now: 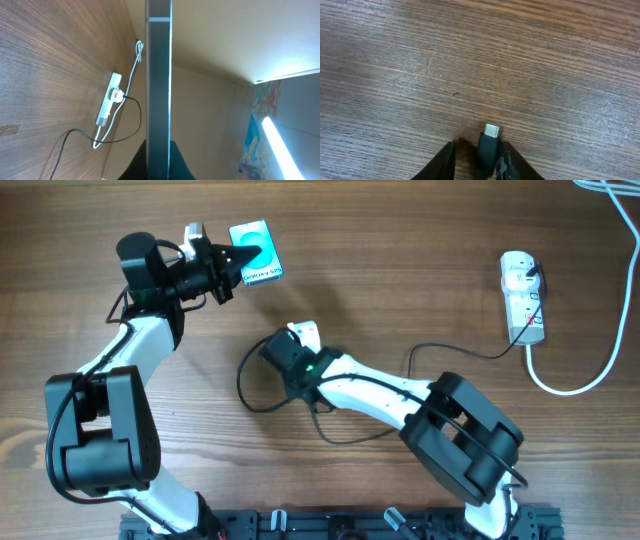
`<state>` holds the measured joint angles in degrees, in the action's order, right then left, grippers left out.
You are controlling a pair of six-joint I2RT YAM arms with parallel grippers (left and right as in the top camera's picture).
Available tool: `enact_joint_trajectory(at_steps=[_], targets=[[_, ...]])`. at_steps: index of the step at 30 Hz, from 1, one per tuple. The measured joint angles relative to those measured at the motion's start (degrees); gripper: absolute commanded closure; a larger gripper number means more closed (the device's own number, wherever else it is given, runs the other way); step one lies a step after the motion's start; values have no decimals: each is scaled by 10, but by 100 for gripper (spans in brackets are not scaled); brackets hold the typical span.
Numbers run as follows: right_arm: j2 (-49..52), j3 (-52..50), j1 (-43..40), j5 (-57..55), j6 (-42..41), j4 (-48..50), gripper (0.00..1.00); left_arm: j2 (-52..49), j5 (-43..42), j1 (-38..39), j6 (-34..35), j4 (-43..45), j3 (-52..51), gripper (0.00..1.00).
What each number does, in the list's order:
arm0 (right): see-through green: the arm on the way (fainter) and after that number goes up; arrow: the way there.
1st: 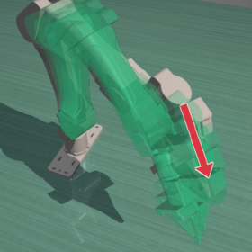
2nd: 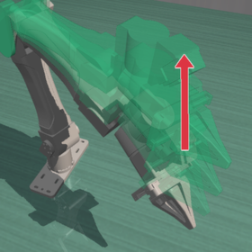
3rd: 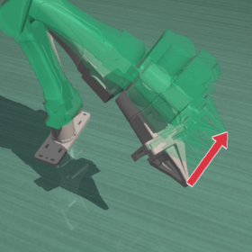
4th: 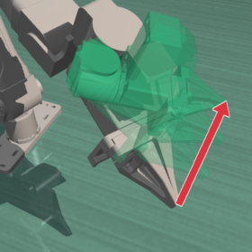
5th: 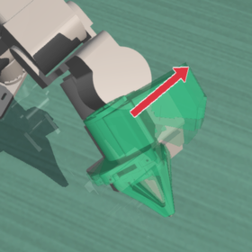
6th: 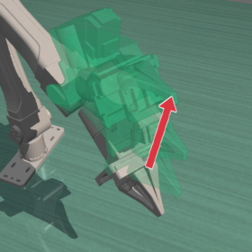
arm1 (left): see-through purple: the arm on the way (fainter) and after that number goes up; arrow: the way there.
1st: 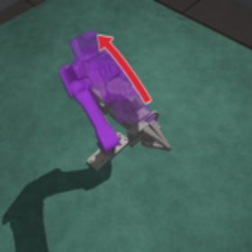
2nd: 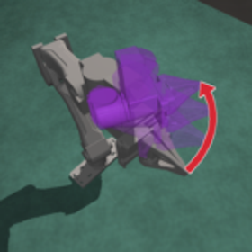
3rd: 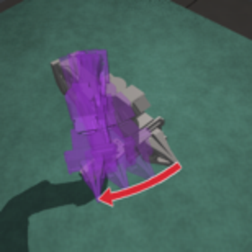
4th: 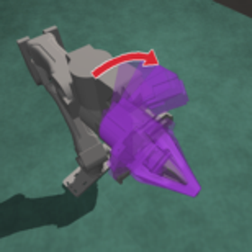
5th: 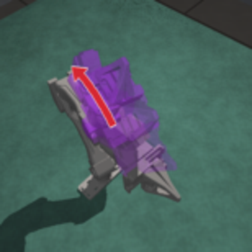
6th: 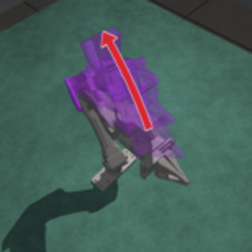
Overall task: Plug charger to phone and switch on socket
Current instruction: 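Move the right gripper down over the black cable's USB-C plug, then close the right gripper on the USB-C plug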
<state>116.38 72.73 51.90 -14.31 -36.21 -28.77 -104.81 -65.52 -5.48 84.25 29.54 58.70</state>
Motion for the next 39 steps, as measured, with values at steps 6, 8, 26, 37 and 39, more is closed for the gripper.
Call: enact_joint_trajectory(at_steps=[6, 8, 26, 37, 39], targets=[[3, 5, 2, 0, -19, -8, 73, 0, 0, -3, 0, 0, 0, 96], [3, 6, 2, -1, -28, -10, 73, 0, -2, -8, 0, 0, 0, 96], [7, 23, 2, 9, -66, -58, 87, 0, -17, -32, 0, 0, 0, 96], [7, 24, 1, 23, -51, -54, 95, 0, -19, -32, 0, 0, 0, 96], [6, 24, 0, 28, -51, -53, 96, 0, -19, -32, 0, 0, 0, 96]])
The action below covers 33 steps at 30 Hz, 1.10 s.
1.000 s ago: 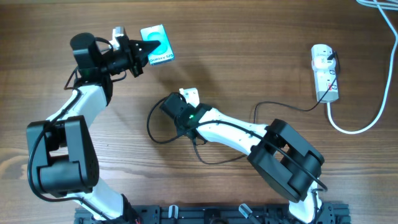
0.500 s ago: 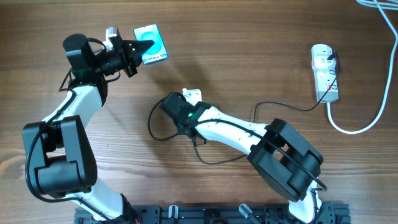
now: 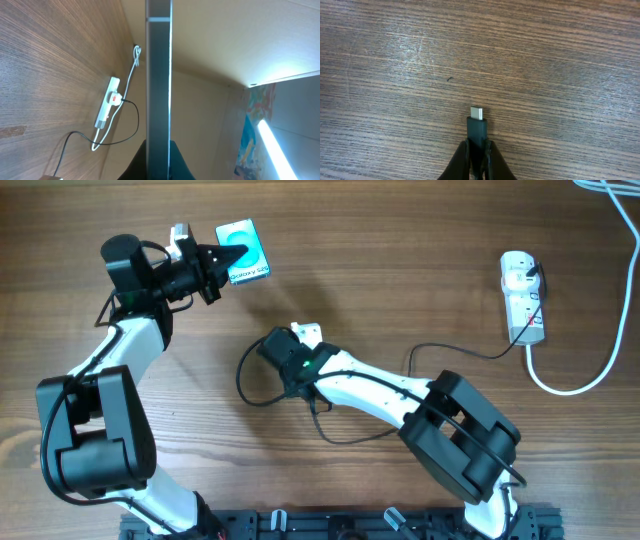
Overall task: Plug charger to phone and switch on socket
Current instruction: 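Close the right gripper on the USB-C plug, then lift the plug with the right gripper toward the phone's bottom edge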
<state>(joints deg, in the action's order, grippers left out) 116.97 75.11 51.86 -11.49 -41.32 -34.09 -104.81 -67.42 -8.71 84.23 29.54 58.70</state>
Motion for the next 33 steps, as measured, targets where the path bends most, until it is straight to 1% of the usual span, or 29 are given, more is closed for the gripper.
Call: enact_joint_trajectory(at_steps=[6, 14, 17, 21, 25, 29, 33], targets=[[-12, -4, -22, 65, 11, -2, 96, 0, 0, 0, -10, 0, 0, 96], [-46, -31, -27, 173, 62, -21, 96, 0, -3, 0, -48, 0, 0, 96], [-71, -34, -47, 212, 82, -17, 96, 0, -6, 0, -56, 0, 0, 96], [-103, -55, -95, 270, 112, -6, 96, 0, -19, 0, -63, 0, 0, 96], [-141, -95, -152, 333, 141, 22, 96, 0, -34, 0, -88, -8, 0, 96], [-196, -156, -217, 426, 169, 89, 96, 0, -43, 3, -128, -59, 1, 96], [-241, -211, -288, 524, 192, 130, 96, 0, -30, 26, -195, -151, 3, 96]])
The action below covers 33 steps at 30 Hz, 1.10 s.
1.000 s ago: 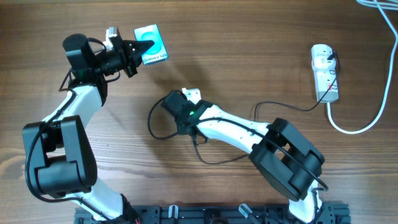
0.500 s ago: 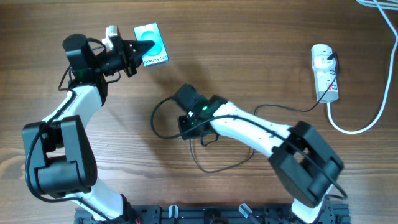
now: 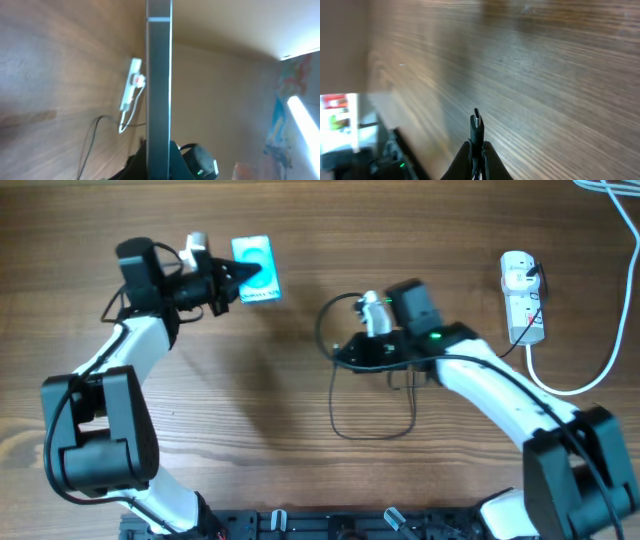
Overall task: Plug charger to phone and switch on socket
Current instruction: 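Lift the plug with the right gripper toward the phone's bottom edge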
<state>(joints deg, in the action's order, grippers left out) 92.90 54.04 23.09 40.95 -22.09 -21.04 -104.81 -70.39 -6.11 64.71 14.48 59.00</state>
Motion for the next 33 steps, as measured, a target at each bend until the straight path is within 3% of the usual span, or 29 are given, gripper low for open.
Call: enact_joint_trajectory(at_steps=[9, 33], targets=[[-3, -43, -39, 152, 88, 9, 96, 0, 69, 96, -76, -32, 0, 96], [-3, -43, -41, 262, 175, 43, 95, 0, 91, 159, -88, -26, 0, 96]])
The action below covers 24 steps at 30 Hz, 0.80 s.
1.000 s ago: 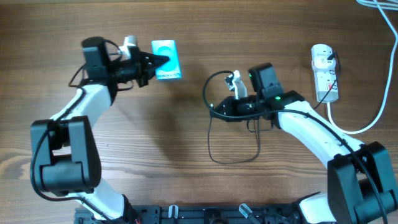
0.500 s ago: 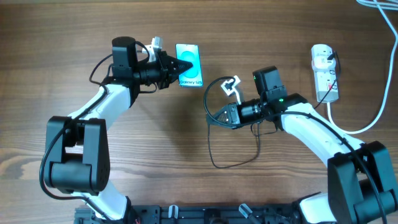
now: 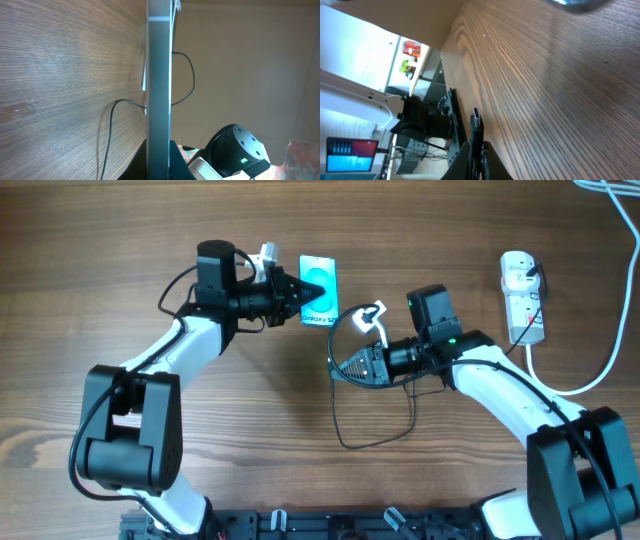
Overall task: Plug charger to phone and switch on socket
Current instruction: 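Lift the plug with the right gripper toward the phone's bottom edge, then align the plug under the phone's charging port with the right gripper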
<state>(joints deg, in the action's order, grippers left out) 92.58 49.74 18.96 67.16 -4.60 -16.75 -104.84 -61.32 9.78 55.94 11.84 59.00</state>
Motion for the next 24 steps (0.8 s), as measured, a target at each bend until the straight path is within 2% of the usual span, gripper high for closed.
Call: enact_joint_trajectory(at_steps=[9, 15, 24], targets=[[0, 0, -40, 56, 2, 23, 96, 0, 27, 22, 1, 7, 0, 96], [0, 0, -70, 91, 2, 23, 96, -1, 61, 45, 18, 70, 0, 96], [1, 0, -71, 109, -1, 31, 96, -1, 70, 49, 33, 112, 0, 96]])
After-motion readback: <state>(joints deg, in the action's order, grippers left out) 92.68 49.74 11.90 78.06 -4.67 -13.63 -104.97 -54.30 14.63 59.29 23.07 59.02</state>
